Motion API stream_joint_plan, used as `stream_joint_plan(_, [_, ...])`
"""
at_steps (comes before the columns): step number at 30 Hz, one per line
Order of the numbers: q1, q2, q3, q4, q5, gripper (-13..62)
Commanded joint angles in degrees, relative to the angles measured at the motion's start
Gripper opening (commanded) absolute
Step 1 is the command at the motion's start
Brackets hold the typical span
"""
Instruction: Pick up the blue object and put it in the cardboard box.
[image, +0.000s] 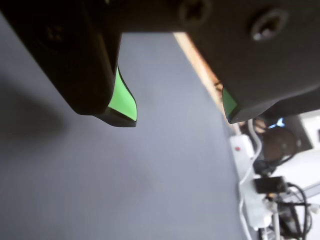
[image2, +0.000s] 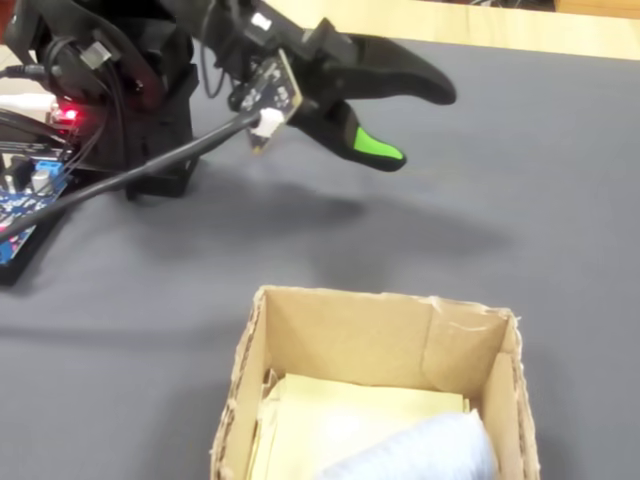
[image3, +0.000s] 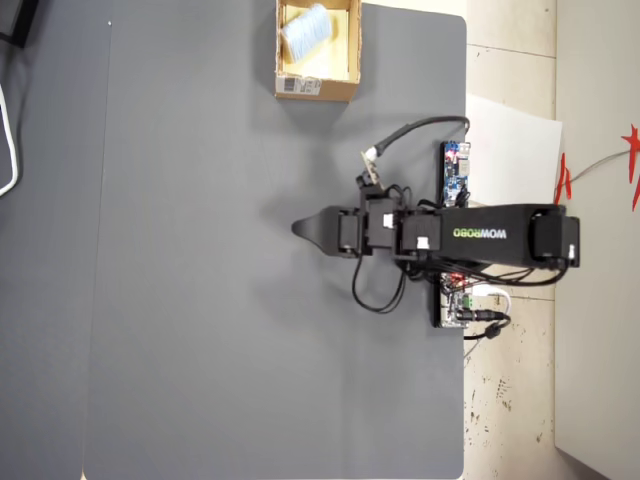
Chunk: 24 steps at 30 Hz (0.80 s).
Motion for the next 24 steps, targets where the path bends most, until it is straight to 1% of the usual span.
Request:
stream_joint_plan(1, [-0.4,3.5,0.0,-5.1,1.9,33.9])
stream_joint_plan(3, [-0.5,6.1,2.5,-4.6,1.9,33.9])
stream_joint_plan(11, [-0.9,6.2,9.3,-5.7,1.5,34.0])
stream_joint_plan(19, [-0.9,6.2,9.5,8.3,1.0,34.1])
stream_joint_plan(24, [-0.6,6.2,9.5,7.8,1.1,34.1])
